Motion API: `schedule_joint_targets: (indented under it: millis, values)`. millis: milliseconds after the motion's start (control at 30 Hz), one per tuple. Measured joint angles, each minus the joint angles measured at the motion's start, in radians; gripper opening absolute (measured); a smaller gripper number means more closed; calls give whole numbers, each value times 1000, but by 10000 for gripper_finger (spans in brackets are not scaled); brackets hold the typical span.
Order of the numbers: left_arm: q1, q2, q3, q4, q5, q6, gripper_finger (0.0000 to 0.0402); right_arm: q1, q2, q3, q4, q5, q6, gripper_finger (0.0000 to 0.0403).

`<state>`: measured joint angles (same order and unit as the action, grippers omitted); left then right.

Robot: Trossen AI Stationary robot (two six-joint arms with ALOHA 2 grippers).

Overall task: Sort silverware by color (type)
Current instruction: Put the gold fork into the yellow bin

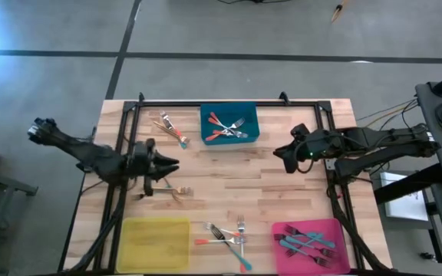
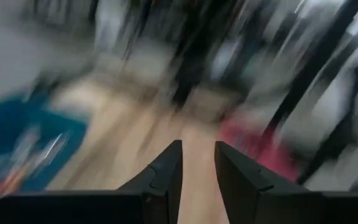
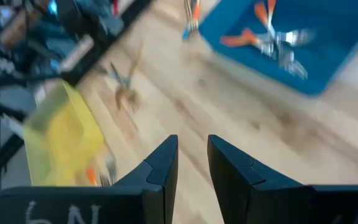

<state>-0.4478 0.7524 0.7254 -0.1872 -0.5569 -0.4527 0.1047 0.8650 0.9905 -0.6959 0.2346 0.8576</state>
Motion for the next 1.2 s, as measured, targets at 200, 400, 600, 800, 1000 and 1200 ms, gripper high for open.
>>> schedule_joint_targets:
  millis: [200, 400, 600, 800, 1000, 1200]
  values:
    - [12, 161, 377, -1042, 58, -459, 77, 0, 5, 0, -170, -52, 21, 74]
    - [10, 284, 404, -1065, 302, -471, 77, 0, 20, -3, -281, -71, 32, 74]
    - [10, 393, 306, -1019, 381, -345, 77, 0, 35, -3, -309, -79, 1, 71]
    - [11, 465, 210, -906, 409, -182, 77, 0, 35, -3, -314, -81, -5, 70]
    - [16, 489, 63, -721, 448, -163, 77, 0, 40, -3, -317, -81, -4, 77]
    - [36, 494, -45, -606, 441, -169, 77, 0, 40, -3, -317, -78, -3, 71]
